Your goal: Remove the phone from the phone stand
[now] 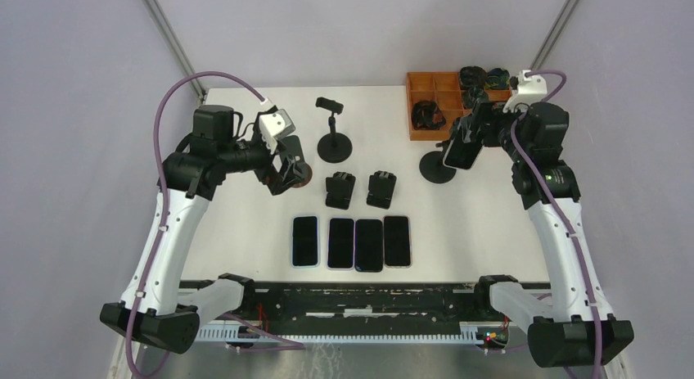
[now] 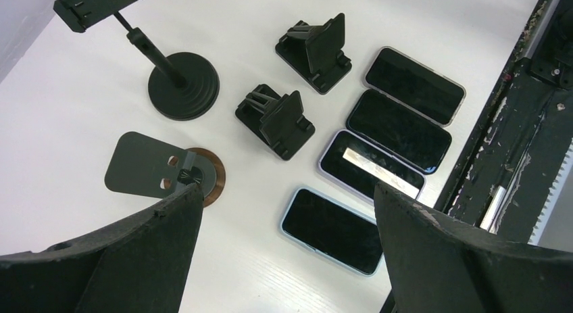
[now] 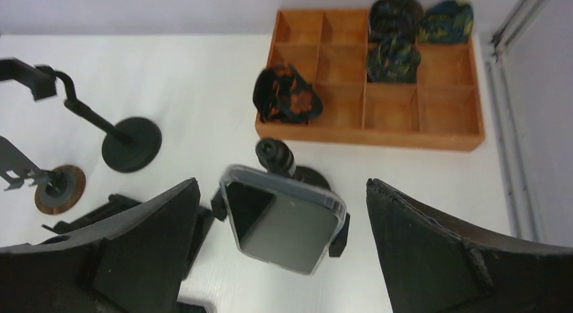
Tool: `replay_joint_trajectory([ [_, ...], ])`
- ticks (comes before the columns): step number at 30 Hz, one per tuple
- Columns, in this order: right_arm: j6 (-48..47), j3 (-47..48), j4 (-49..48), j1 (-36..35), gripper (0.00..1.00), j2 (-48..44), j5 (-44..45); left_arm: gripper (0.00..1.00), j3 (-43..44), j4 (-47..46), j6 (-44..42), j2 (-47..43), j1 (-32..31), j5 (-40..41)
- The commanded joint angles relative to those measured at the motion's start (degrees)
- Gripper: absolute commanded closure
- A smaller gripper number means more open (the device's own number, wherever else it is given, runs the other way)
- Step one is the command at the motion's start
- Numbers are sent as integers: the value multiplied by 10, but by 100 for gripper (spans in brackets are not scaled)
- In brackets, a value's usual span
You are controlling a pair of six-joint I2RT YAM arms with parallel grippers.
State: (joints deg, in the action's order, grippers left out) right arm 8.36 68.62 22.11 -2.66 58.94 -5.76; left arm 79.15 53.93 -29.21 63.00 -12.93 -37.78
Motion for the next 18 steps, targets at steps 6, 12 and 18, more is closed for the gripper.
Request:
replay_joint_trajectory([
  [6, 69, -97, -94, 67, 2, -27, -77, 0, 16, 8, -10, 8, 1, -18],
  [12, 91, -126, -152, 73, 2, -2, -118, 0, 16, 12, -16, 6, 2, -16],
  [18, 106, -134, -206, 77, 7, 17, -158, 0, 17, 13, -19, 5, 2, -17],
])
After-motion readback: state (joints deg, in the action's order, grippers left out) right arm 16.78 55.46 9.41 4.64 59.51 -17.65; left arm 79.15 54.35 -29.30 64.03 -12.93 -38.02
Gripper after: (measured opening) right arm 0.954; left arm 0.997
